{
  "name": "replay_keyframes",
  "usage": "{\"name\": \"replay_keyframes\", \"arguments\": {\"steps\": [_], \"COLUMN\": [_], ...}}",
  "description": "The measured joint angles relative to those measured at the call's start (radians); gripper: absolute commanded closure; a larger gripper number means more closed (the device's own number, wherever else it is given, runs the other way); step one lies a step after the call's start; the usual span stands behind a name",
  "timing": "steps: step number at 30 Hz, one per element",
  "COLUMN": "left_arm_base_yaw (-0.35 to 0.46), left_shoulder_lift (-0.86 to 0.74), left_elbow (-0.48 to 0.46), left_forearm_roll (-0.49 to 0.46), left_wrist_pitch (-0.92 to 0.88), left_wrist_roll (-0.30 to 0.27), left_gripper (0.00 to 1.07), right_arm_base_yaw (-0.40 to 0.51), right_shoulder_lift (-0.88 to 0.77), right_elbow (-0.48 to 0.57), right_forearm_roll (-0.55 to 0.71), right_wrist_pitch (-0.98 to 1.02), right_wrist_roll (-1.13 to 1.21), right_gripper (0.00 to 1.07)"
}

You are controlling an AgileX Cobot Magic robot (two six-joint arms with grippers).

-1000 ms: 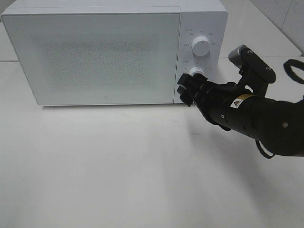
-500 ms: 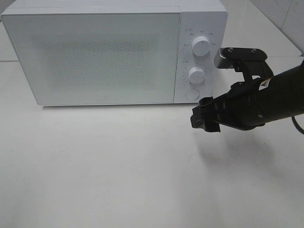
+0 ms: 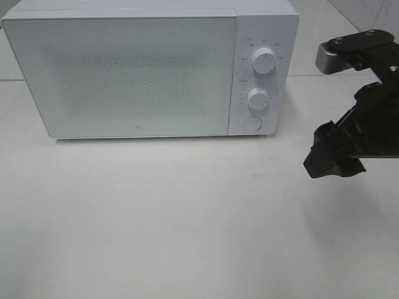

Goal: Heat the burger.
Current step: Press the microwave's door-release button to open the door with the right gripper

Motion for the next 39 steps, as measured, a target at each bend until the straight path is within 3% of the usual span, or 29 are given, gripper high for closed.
{"name": "replay_keyframes", "arguments": {"steps": [14, 19, 26, 39], "left_arm_base_yaw": [0.000, 0.000, 0.000, 0.000], "left_shoulder_lift": [0.000, 0.000, 0.000, 0.000], "left_elbow": [0.000, 0.000, 0.000, 0.000], "left_forearm_roll": [0.000, 0.000, 0.000, 0.000], "left_wrist_pitch": [0.000, 0.000, 0.000, 0.000], "left_wrist_roll": [0.000, 0.000, 0.000, 0.000], "left_gripper": [0.06, 0.06, 0.06, 0.06], "right_arm_base_yaw": [0.000, -0.034, -0.179, -0.186], "right_shoulder_lift": [-0.334, -0.524, -0.800, -1.148], "right_elbow": [0.004, 0.053, 0.141, 0.270], "right_forearm_roll": [-0.027, -0.031, -0.034, -0.094], "right_wrist_pitch": [0.205, 0.230, 0.289, 0.302], "right_wrist_roll": [0.003, 0.018, 0.029, 0.050], "right_gripper": [0.32, 0.32, 0.32, 0.32]}}
